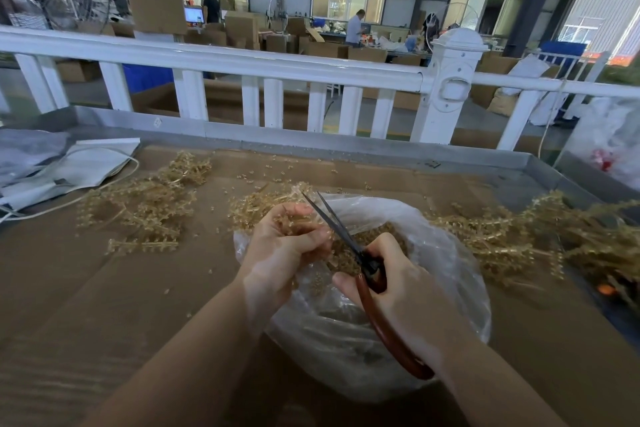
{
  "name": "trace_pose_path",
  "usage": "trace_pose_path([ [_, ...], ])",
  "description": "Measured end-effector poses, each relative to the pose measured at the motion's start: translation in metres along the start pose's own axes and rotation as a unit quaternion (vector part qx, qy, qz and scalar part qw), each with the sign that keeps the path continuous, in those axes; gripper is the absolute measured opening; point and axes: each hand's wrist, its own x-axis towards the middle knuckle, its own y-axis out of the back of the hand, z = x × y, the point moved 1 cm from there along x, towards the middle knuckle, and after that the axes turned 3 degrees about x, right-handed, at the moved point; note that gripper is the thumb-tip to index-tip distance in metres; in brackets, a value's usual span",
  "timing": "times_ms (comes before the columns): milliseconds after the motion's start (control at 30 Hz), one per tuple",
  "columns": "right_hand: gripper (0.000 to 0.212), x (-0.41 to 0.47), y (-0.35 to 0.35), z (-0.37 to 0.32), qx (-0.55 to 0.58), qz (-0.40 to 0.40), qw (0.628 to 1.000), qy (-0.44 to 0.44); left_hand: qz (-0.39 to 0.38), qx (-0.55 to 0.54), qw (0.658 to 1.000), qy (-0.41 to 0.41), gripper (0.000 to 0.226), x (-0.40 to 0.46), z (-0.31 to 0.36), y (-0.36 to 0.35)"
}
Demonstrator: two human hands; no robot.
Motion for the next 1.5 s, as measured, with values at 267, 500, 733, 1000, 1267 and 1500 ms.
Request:
trace_pose_path([
  [267,0.035,0.0024,0.0057,0.001,0.007,-0.036,0.999,0.002,-0.043,0.014,0.999,0.009,0.03,-0.003,0.0042,0.0001],
  [500,0.032,-0.0006,0.0028,0.0011,0.002,0.002,1.0,0.002,-0.062,0.03,0.997,0.019,0.032,-0.005,0.0052,-0.0039],
  [733,0.03,0.0005,0.0015,-0.0013,0.013,0.015,1.0,0.021,-0.065,0.032,0.997,0.038,0.032,-0.0051,0.0073,-0.0041],
  [1000,0.033,0.0002,0.0021,0.0031,-0.01,0.017,1.0,0.023,-0.028,0.028,0.996,0.079,0.025,-0.0025,0.0038,-0.0033],
  [1267,0.033,-0.002,0.0011,0.0023,-0.015,0.015,0.999,0.034,0.02,0.014,0.997,0.077,0.009,-0.0001,-0.0003,-0.002],
  [1500,0.034,-0.0016,0.0029,0.0045,-0.026,0.005,0.999,0.019,-0.01,0.088,0.994,0.067,0.006,-0.0007,0.0003,-0.0012],
])
